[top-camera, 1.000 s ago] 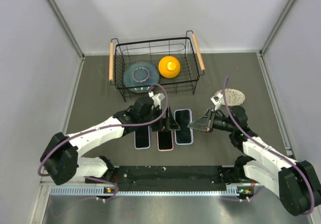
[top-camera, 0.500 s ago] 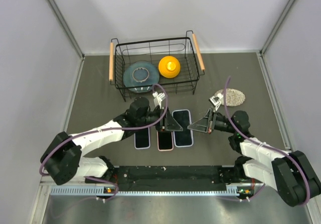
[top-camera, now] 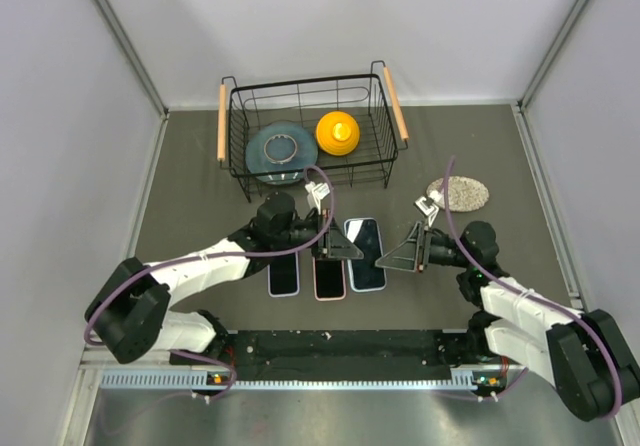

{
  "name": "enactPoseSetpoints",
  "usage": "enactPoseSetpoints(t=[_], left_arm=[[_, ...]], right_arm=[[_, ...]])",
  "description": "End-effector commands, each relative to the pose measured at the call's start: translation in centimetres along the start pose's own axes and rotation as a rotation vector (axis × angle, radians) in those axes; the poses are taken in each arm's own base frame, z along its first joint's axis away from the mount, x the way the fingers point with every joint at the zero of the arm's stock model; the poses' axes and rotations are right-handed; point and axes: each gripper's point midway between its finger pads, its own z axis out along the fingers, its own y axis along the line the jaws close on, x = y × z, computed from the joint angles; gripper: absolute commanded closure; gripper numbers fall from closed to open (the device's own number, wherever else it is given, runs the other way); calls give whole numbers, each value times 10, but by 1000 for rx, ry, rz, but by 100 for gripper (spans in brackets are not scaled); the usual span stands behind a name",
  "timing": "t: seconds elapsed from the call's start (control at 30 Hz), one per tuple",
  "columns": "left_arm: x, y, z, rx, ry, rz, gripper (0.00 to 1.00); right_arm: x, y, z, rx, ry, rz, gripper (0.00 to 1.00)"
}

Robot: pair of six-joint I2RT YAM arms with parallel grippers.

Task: Put the phone into the phone case

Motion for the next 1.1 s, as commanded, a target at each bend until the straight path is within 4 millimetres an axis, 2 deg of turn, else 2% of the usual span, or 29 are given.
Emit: enactPoseSetpoints(t=[0.0, 0.33, 0.43, 0.5, 0.57, 0.6, 0.63, 0.67, 0.77, 0.97, 1.03, 1.07], left_arm=[[-19, -30, -5, 90, -58, 90, 100], [-29, -33, 2, 114, -62, 99, 100], [-30, -31, 6, 113, -62, 98, 100], [-31, -23, 7, 82, -58, 89, 100], [-34, -8, 10, -11, -80, 120, 100], [-40, -9, 12, -43, -93, 150, 100], [-36, 5, 10, -112, -72, 173, 100], [-40, 7, 10, -133, -86, 187, 100], [-40, 14, 9, -172, -85, 208, 100], [-33, 30, 10, -207, -55, 208, 100], [-28, 29, 10, -186, -32, 205, 100], [-25, 27, 11, -169, -21, 203, 100]], right_arm=[[13, 5, -5, -36, 46, -89, 39], [21, 2, -8, -43, 55, -79, 38], [21, 3, -8, -46, 55, -76, 43], [20, 5, -7, -52, 56, -78, 53], [19, 6, -7, -52, 57, -67, 64], [19, 7, -7, -53, 54, -62, 68], [17, 8, -6, -52, 48, -52, 72], [16, 9, -6, -51, 46, -45, 81], [12, 11, -4, -46, 37, -6, 100], [2, 16, -1, -49, 17, 49, 100], [2, 18, -1, -56, 18, 40, 100], [1, 19, -1, -58, 17, 27, 96]])
